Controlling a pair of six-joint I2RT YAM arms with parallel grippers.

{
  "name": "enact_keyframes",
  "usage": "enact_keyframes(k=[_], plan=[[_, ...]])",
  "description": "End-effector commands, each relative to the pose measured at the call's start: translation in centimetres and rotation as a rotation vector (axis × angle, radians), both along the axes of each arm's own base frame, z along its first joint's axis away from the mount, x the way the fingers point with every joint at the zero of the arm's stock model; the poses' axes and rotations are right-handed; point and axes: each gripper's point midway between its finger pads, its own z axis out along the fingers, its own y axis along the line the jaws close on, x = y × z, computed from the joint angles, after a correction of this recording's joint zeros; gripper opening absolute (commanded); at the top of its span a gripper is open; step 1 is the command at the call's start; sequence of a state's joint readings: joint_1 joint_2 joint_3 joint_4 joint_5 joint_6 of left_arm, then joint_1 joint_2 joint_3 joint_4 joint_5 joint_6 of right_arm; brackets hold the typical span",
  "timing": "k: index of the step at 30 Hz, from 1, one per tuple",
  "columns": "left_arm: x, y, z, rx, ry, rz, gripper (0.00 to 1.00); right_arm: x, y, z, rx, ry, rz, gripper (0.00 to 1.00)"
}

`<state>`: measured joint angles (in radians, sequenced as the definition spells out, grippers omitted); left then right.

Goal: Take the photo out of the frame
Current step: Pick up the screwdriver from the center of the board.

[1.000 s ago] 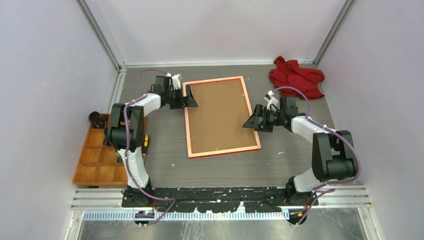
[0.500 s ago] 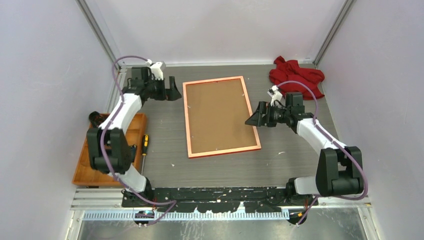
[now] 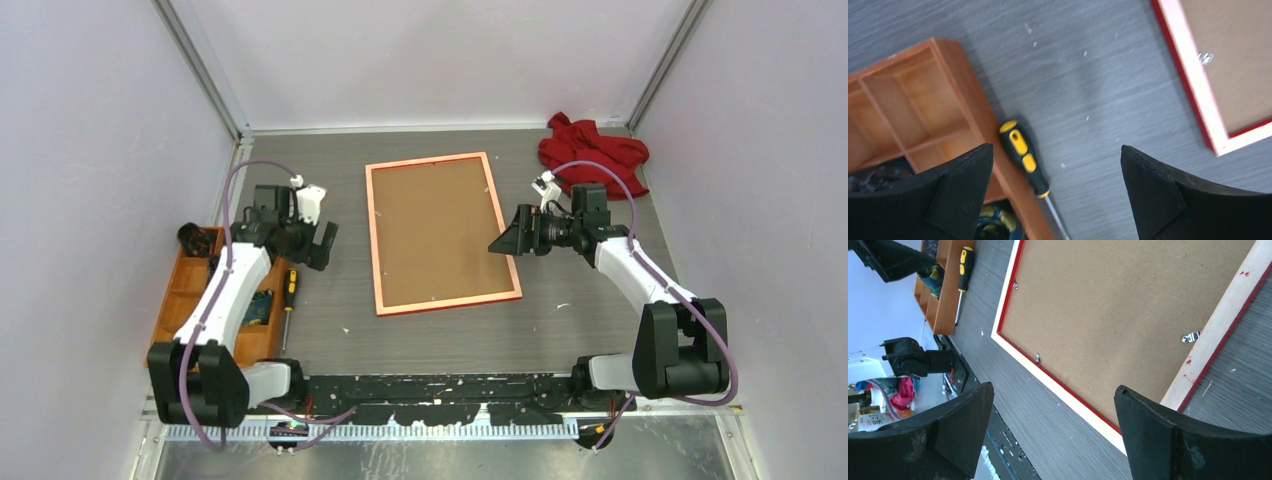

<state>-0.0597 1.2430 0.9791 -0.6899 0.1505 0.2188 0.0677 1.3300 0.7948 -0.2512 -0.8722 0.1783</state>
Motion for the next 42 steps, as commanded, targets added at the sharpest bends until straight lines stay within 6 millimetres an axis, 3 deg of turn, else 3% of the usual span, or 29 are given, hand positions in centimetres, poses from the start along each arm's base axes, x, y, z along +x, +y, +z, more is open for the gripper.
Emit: enact_keyframes(k=[1,11,42], plan=[[-2.4,2.5,0.3,0.159,-0.016,-0.034,1.0,0.4,0.4,2.9,0.027,-0.09,0.036,0.94],[-4.8,3.1,-3.4,0.212,0.102,-0.101,1.0,0.2,0.5,3.1,0.027,-0.102,0.041,0.95],[-4.3,4.4,-9.0,0.288,0.21,-0.117,1.0,0.0,0.4,3.2,0.017,-0.113,0.043,0.95]])
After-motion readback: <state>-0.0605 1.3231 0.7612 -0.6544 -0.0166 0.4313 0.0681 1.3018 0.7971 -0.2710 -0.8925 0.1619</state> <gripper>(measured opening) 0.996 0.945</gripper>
